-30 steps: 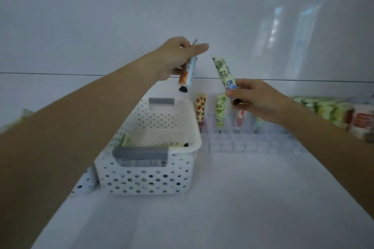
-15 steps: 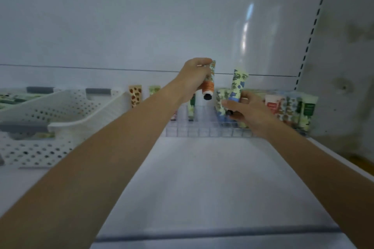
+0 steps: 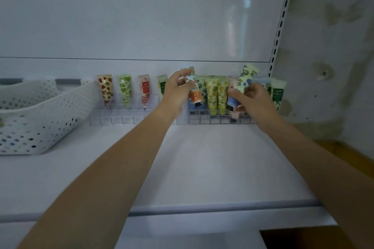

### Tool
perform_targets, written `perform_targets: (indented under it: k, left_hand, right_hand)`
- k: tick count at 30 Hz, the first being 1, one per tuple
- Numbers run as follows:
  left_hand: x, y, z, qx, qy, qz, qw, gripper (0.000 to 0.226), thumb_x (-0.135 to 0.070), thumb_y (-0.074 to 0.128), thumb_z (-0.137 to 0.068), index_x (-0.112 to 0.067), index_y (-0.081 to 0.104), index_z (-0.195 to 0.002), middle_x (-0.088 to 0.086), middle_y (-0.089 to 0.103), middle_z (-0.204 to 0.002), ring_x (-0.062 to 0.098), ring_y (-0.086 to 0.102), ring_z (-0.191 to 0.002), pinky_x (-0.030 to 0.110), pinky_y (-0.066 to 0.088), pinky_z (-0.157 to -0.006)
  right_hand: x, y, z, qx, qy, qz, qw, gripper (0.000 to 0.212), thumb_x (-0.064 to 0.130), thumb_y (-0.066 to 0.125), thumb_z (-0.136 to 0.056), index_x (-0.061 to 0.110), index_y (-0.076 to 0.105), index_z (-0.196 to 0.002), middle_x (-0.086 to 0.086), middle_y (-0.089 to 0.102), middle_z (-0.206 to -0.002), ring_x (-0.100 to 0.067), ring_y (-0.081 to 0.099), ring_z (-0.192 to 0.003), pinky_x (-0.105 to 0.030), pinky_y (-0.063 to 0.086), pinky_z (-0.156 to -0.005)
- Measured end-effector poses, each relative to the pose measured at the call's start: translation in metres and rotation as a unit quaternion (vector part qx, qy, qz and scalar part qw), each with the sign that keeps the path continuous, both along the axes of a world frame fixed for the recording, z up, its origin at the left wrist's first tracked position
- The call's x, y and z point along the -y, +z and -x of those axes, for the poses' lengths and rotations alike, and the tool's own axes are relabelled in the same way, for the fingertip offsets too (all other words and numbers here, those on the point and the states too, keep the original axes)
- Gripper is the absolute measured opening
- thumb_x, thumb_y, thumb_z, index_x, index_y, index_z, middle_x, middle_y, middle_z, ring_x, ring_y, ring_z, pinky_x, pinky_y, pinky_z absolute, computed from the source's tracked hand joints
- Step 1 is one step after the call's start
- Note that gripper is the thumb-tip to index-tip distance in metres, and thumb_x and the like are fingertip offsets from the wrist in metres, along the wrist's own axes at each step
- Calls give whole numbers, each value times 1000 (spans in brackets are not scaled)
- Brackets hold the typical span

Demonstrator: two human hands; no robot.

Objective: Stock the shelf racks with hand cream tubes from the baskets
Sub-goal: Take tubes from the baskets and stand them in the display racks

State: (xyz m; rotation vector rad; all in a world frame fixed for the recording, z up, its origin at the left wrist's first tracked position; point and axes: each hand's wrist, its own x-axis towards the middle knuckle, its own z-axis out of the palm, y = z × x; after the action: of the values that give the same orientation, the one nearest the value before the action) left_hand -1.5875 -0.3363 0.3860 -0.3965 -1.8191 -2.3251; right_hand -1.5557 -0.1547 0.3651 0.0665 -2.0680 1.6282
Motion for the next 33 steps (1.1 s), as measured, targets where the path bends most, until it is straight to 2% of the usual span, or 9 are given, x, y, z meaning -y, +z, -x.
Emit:
perform_targets:
  k: [2, 6, 10, 13, 17, 23, 26, 30, 33]
  left_hand:
    - [0, -4, 2, 9, 6, -11, 1000, 38, 7, 49, -90, -9, 53, -123, 9, 50, -103, 14, 55, -79, 24, 52, -64]
    - [8, -15, 10, 15, 27, -40, 999, 37, 6, 49, -90, -10, 54, -123, 8, 55, -101, 15, 56, -84, 31, 53, -76]
    - [25, -19, 20, 23, 64, -48, 997, 36, 6, 50, -89, -13, 56, -119, 7, 57, -104, 15, 58, -88, 29, 54, -73]
    - [31, -16, 21, 16, 87, -54, 995, 33, 4, 53, -88, -20, 57, -111, 10, 56, -113, 16, 57, -92, 35, 53, -84]
    - [29, -11, 19, -7, 96, -55, 994, 32, 4, 52, -88, -23, 56, -104, 11, 56, -121, 14, 56, -94, 29, 53, -79]
    - [27, -13, 15, -8, 87, -49, 995, 32, 7, 51, -88, -21, 56, -103, 10, 54, -127, 21, 57, -107, 34, 53, -86]
    - [29, -13, 14, -15, 90, -44, 995, 31, 5, 51, -89, -22, 56, -104, 8, 56, -118, 13, 56, -92, 26, 52, -75]
    - [31, -13, 12, -11, 82, -36, 996, 32, 5, 52, -88, -21, 57, -107, 9, 56, -124, 19, 57, -104, 28, 52, -81]
    - [31, -14, 9, -15, 45, -40, 998, 35, 5, 54, -88, -16, 58, -115, 7, 57, -110, 12, 59, -86, 23, 52, -67]
  right_hand:
    - [2, 2, 6, -1, -6, -20, 1000, 36, 28, 74, -77, 11, 49, -97, -5, 61, -89, -15, 61, -77, -32, 56, -69]
    - [20, 7, 25, -29, -12, -66, 997, 42, 20, 75, -76, 14, 42, -101, 8, 47, -72, 2, 48, -58, -9, 40, -47]
    - [50, 4, 46, -55, -42, -146, 987, 43, 28, 76, -75, 15, 41, -98, 9, 44, -71, 0, 42, -60, -7, 36, -47]
    - [71, -1, 59, -54, -63, -181, 980, 42, 25, 75, -77, 12, 39, -95, 7, 43, -70, -4, 43, -60, -12, 34, -47]
    - [86, -15, 67, -25, -95, -239, 966, 43, 23, 72, -79, 4, 43, -105, -5, 52, -84, -20, 51, -75, -29, 39, -59]
    - [96, -29, 65, -27, -161, -390, 906, 42, 33, 56, -90, 2, 44, -116, -17, 62, -100, -27, 56, -79, -29, 30, -51]
    - [95, -29, 62, -30, -163, -387, 907, 43, 38, 44, -96, 3, 46, -119, -18, 63, -104, -32, 60, -90, -29, 33, -56]
    - [90, -20, 49, -68, -174, -363, 913, 47, 32, 40, -98, 2, 35, -134, -17, 57, -115, -31, 54, -104, -35, 42, -69]
    - [83, 1, 38, -127, -105, -253, 953, 39, 32, 42, -97, 9, 45, -128, -5, 60, -106, -19, 57, -94, -30, 45, -73]
